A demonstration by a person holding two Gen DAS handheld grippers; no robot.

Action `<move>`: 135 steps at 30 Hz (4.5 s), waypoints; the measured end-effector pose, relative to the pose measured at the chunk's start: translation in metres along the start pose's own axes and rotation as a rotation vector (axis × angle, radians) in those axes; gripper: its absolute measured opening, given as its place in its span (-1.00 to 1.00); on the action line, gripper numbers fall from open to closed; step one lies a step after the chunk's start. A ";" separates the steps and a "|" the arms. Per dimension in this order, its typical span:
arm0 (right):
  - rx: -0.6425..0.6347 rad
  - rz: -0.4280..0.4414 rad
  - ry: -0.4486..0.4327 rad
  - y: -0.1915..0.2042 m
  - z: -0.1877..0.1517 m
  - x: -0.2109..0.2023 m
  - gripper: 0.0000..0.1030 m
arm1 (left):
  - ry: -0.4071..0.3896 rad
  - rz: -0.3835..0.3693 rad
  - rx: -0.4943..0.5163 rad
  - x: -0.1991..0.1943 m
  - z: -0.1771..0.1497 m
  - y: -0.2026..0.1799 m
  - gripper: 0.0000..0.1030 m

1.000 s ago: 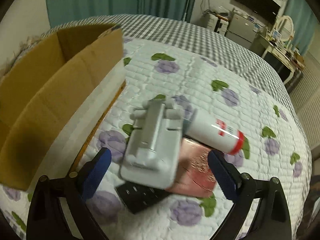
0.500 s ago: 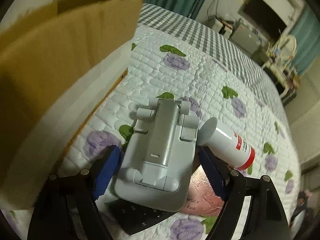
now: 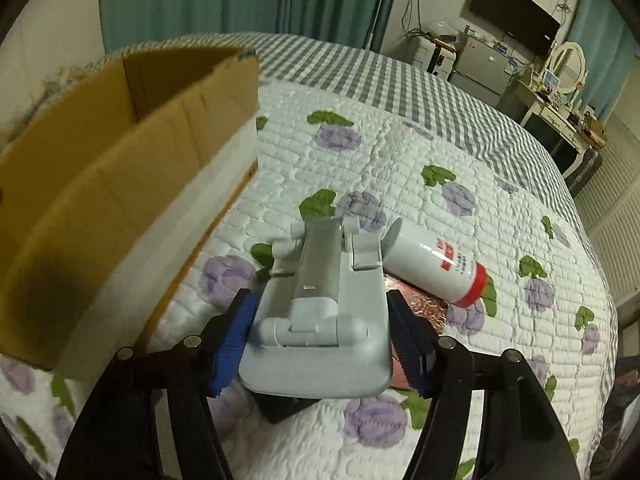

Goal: Organize rigid objects
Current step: 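Carry the phone stand with the right gripper and lower it into the box, then move the right gripper to the pink rose card case and grasp it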

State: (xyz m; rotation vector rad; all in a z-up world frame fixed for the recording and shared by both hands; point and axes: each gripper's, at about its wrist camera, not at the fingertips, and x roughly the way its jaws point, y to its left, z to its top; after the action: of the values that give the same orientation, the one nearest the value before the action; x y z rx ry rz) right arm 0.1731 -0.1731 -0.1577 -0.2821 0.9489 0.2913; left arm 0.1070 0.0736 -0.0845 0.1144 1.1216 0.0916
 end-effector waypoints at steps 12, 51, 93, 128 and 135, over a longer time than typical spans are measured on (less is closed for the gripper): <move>0.002 0.030 0.005 -0.005 -0.005 -0.030 0.09 | 0.000 -0.003 -0.002 0.000 0.000 0.000 -0.83; -0.187 0.202 -0.185 0.137 0.102 -0.061 0.08 | -0.007 -0.033 -0.001 0.000 0.000 0.001 -0.83; 0.069 -0.085 -0.189 -0.054 0.038 -0.104 0.98 | 0.007 -0.015 -0.004 0.000 -0.002 0.003 -0.79; 0.328 0.082 0.013 -0.079 -0.021 0.042 0.74 | 0.016 -0.017 -0.010 -0.001 -0.001 0.004 -0.79; 0.329 0.125 0.016 -0.078 -0.021 0.043 0.42 | 0.016 -0.016 -0.009 0.000 -0.001 0.004 -0.79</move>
State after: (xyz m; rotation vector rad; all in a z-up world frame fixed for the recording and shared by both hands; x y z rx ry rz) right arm 0.2092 -0.2473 -0.1962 0.0770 1.0150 0.2422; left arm 0.1057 0.0777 -0.0842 0.0965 1.1381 0.0839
